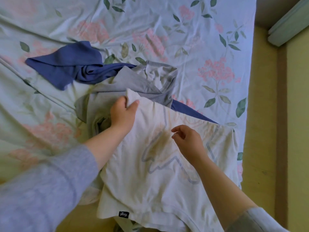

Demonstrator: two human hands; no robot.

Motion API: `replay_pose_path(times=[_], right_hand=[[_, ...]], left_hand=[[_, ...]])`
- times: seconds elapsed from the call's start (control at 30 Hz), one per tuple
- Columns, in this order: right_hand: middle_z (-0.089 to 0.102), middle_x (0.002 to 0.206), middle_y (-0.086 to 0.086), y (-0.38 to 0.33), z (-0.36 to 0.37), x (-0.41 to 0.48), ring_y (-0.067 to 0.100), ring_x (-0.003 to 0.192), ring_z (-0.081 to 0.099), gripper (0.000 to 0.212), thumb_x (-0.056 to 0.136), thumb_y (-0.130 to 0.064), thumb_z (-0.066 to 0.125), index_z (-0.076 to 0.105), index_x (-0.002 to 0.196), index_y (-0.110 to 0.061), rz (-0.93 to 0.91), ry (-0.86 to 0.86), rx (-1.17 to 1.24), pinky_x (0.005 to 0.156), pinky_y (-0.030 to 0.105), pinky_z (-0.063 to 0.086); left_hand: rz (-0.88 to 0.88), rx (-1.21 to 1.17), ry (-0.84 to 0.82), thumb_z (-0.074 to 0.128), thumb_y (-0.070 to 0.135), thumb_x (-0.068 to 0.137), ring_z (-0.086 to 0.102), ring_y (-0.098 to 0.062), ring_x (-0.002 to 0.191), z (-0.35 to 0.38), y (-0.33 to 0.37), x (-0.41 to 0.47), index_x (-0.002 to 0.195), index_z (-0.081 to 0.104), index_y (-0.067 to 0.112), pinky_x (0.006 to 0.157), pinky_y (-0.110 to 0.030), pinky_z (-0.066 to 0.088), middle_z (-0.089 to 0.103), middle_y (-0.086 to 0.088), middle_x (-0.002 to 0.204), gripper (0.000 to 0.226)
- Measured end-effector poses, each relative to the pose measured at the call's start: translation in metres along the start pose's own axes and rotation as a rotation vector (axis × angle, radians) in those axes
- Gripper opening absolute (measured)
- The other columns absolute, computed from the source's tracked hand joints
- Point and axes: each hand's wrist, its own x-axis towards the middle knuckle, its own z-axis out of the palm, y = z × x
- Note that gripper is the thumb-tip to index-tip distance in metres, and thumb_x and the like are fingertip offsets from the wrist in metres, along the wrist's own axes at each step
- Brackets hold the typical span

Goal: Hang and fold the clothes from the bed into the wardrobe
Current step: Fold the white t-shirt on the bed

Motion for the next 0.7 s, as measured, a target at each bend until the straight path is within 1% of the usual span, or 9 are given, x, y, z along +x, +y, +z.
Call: replay_pose_path(times=[0.07,0.13,0.2,0.27,0.37,0.47,0.6,0.67,0.7], right_hand=[[0.064,0.077,-0.007,0.003,-0.003,0.002,0.005,0.068,0.057,0.018,0.093,-0.014,0.054,0.066,0.099,-0.026,0.001,0.047,0.033,0.055,0.009,0.041],[0.062,0.077,-0.010,0.006,-0.008,0.004,0.002,0.066,0.056,0.017,0.093,-0.015,0.055,0.065,0.098,-0.028,0.001,0.077,0.051,0.052,0.007,0.041],[0.063,0.081,-0.012,0.011,-0.016,0.009,0.000,0.068,0.057,0.017,0.094,-0.016,0.054,0.065,0.103,-0.026,0.019,0.080,0.020,0.053,0.007,0.041],[0.064,0.088,-0.011,0.019,-0.027,0.014,0.001,0.074,0.058,0.020,0.095,-0.017,0.053,0.064,0.110,-0.022,0.049,0.082,-0.024,0.058,0.011,0.042],[0.066,0.091,-0.004,0.035,-0.047,0.018,0.012,0.081,0.061,0.019,0.096,-0.018,0.051,0.065,0.108,-0.017,0.105,0.147,-0.059,0.061,0.017,0.042],[0.066,0.096,0.000,0.053,-0.070,0.022,0.019,0.086,0.060,0.019,0.094,-0.017,0.050,0.066,0.104,-0.015,0.176,0.298,-0.082,0.066,0.027,0.043],[0.059,0.122,0.013,0.086,-0.104,0.033,0.033,0.110,0.056,0.034,0.095,-0.020,0.049,0.059,0.124,-0.007,0.347,0.413,-0.113,0.091,0.043,0.048],[0.060,0.115,0.010,0.099,-0.114,0.039,0.033,0.105,0.058,0.034,0.095,-0.026,0.048,0.057,0.122,-0.008,0.502,0.327,-0.032,0.082,0.041,0.050],[0.061,0.101,0.007,0.104,-0.117,0.042,0.030,0.094,0.059,0.027,0.094,-0.029,0.048,0.060,0.110,-0.011,0.541,0.270,0.049,0.072,0.034,0.047]], left_hand=[[0.094,0.040,0.160,0.061,0.034,0.092,0.042,-0.006,0.059,-0.015,-0.003,0.004,0.073,0.041,0.014,0.056,-0.017,0.034,0.045,0.002,0.068,0.034],[0.073,0.198,0.199,0.058,0.033,0.094,0.044,-0.012,0.064,-0.031,-0.007,0.014,0.076,0.039,0.014,0.060,-0.027,0.036,0.046,-0.002,0.073,0.032],[-0.054,0.364,0.140,0.059,0.030,0.094,0.054,-0.032,0.087,-0.037,-0.009,0.025,0.092,0.048,0.005,0.075,-0.040,0.043,0.056,-0.017,0.097,0.027],[-0.088,0.553,0.081,0.062,0.030,0.091,0.049,-0.040,0.115,-0.031,-0.001,0.024,0.122,0.047,-0.001,0.094,-0.044,0.040,0.050,-0.023,0.127,0.046],[0.158,0.807,0.046,0.061,0.034,0.090,0.023,-0.038,0.138,-0.010,0.016,0.009,0.147,0.024,0.004,0.112,-0.047,0.021,0.024,-0.020,0.152,0.074],[0.435,0.910,-0.090,0.056,0.028,0.094,0.021,-0.033,0.142,0.016,0.032,-0.005,0.142,0.038,0.008,0.117,-0.051,0.010,0.031,-0.013,0.151,0.055],[0.499,0.750,-0.397,0.053,0.018,0.096,0.049,-0.034,0.119,0.065,0.049,-0.024,0.126,0.056,0.003,0.100,-0.042,0.037,0.055,-0.014,0.127,0.033],[0.475,0.734,-0.481,0.050,0.019,0.098,0.050,-0.032,0.119,0.089,0.050,-0.033,0.130,0.053,0.005,0.098,-0.040,0.040,0.053,-0.012,0.131,0.035],[0.459,0.752,-0.507,0.048,0.022,0.099,0.049,-0.030,0.121,0.099,0.048,-0.036,0.133,0.050,0.007,0.099,-0.039,0.039,0.051,-0.010,0.134,0.037]])
